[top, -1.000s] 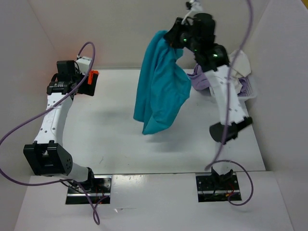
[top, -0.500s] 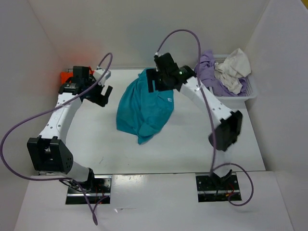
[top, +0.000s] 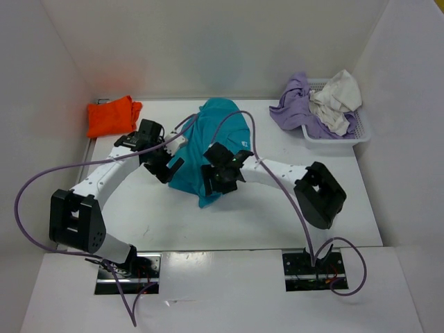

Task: Fold and stack the t-shirts
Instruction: Move the tshirt to the center of the board, then flatten out the tshirt

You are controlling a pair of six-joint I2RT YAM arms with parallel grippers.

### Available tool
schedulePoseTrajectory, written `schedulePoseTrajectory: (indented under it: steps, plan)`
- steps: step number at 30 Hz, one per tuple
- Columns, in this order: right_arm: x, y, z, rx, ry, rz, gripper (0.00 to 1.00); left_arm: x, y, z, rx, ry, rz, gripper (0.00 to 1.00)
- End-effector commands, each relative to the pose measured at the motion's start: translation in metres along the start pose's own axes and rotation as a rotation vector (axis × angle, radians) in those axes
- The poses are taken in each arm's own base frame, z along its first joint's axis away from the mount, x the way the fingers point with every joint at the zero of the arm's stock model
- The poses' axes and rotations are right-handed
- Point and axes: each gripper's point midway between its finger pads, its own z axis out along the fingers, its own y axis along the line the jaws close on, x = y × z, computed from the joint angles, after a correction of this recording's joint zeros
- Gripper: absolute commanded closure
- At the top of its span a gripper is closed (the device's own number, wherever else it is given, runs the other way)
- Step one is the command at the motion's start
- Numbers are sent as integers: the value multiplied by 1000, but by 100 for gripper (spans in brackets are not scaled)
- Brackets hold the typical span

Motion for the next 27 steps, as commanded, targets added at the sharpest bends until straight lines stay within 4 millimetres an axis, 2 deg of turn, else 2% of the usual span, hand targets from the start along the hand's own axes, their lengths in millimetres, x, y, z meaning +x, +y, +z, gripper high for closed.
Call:
schedulePoseTrajectory:
  steps: [1, 5, 8, 12, 14, 15, 16, 17, 19, 20, 21, 24, 25, 27]
  plan:
    - [-22, 42, -4, -80, -90, -26, 29, 0, 8, -3, -48, -16, 2, 0]
    - [-20, 46, 5, -76, -76, -35, 28, 10, 9, 0, -64, 14, -10, 0]
    - [-18, 34, 19, -5, -66, -34, 26, 8, 10, 1, -68, 6, -9, 0]
    - [-26, 32, 26, 28, -81, -33, 26, 8, 10, 1, -68, 6, -9, 0]
    - [-27, 27, 34, 41, -72, -24, 30, 8, 10, 1, -68, 6, -9, 0]
    - [-30, 23, 39, 50, -68, -17, 35, 8, 10, 1, -68, 6, -9, 0]
    - [-34, 21, 37, 54, -69, -9, 48, 8, 10, 1, -68, 6, -9, 0]
    - [-28, 17, 41, 70, -49, -9, 57, 8, 10, 1, -68, 6, -9, 0]
    - [-37, 16, 32, 60, -71, 2, 72, 10, 9, 0, -64, 14, -10, 0]
    - [-32, 13, 30, 65, -65, 2, 81, 8, 9, -2, -68, 6, -9, 0]
    - [-43, 14, 15, 45, -102, 14, 81, 9, 10, -2, -76, 10, -9, 0]
    - [-49, 14, -6, 31, -129, 23, 84, 4, 10, -4, -77, 0, 9, 0]
    - [-54, 18, -22, 13, -155, 24, 84, 1, 6, -5, -63, -6, 17, 0]
    - [-51, 16, -35, 12, -155, 24, 98, -6, 2, -4, -39, -12, 48, 0]
